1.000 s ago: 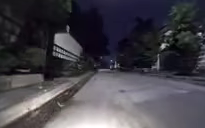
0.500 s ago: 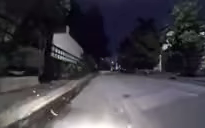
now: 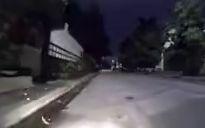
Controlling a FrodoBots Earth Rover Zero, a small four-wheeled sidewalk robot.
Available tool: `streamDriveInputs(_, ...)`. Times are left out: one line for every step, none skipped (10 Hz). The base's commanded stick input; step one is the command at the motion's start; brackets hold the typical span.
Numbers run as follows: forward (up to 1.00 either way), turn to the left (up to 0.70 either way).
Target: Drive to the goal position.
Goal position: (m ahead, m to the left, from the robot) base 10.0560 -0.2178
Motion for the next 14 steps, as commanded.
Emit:
streamDriveInputs(0.5,0.0)
streamDriveInputs(0.5,0.0)
streamDriveInputs(0.5,0.0)
streamDriveInputs(0.5,0.0)
streamDriveInputs(0.5,0.0)
streamDriveInputs(0.5,0.0)
streamDriveInputs(0.5,0.0)
streamDriveInputs(0.5,0.0)
streamDriveInputs(0.5,0.0)
streamDriveInputs(0.5,0.0)
streamDriveInputs(0.5,0.0)
streamDriveInputs(0.5,0.0)
streamDriveInputs(0.5,0.0)
streamDriveInputs(0.5,0.0)
